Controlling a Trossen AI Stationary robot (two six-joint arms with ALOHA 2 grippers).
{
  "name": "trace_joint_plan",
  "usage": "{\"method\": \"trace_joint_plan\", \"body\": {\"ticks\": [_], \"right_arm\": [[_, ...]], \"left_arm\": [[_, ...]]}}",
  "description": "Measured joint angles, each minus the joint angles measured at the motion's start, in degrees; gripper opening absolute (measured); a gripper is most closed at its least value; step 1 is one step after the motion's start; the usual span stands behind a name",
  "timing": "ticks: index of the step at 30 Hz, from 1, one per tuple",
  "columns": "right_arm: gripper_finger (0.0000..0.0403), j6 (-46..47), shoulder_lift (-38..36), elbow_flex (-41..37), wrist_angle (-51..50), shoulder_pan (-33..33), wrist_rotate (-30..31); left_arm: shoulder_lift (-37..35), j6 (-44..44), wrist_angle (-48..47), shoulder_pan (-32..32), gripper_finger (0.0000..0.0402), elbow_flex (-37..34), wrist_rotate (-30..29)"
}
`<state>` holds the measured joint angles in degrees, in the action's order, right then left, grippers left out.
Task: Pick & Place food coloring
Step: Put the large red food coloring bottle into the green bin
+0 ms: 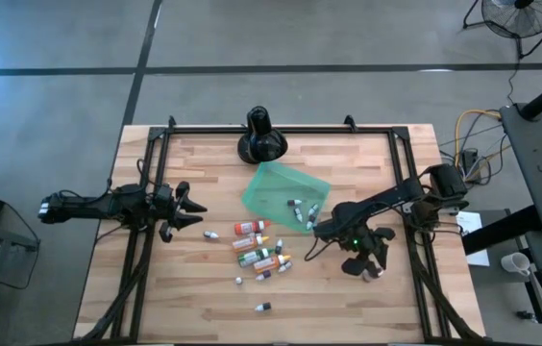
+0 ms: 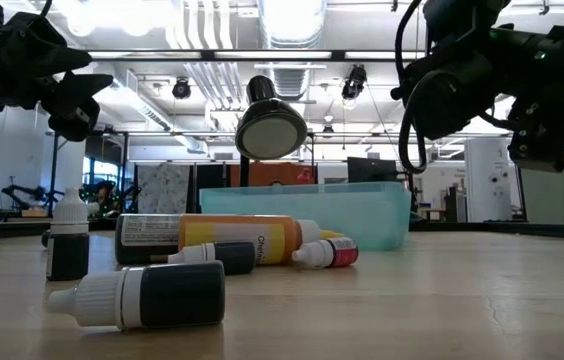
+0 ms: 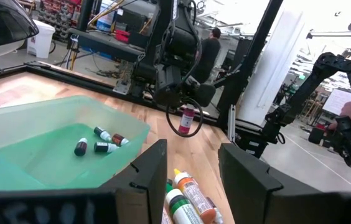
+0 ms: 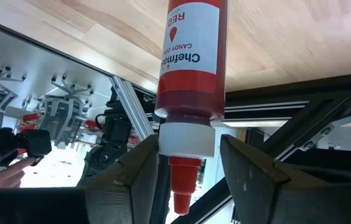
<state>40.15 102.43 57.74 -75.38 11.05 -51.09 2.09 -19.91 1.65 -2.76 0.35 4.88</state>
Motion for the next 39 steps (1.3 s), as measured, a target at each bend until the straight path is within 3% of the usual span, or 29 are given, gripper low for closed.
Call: {"method": "trace_joint_plan", "body": {"ticks": [14, 28, 32, 39], "right_arm": [[0.0171, -2.2, 0.0, 0.0, 0.7, 0.1, -0.4], [0.0149, -2.4, 0.0, 0.4, 1.8, 0.2, -1.3], [0.0159, -2.3, 0.0, 1.7, 2.6, 0.2, -1.1], [0.0204, -0.2, 0.0, 4.4, 2.7, 0.2, 5.4]], "left_arm": [[0.0, 0.0, 0.0, 0.0, 0.0117, 0.0, 0.0], [0.0, 0.0, 0.0, 0.0, 0.0117, 0.0, 0.0], [0.0, 0.0, 0.0, 0.0, 0.0117, 0.0, 0.0], [0.0, 0.0, 0.0, 0.0, 0.0117, 0.0, 0.0]]}}
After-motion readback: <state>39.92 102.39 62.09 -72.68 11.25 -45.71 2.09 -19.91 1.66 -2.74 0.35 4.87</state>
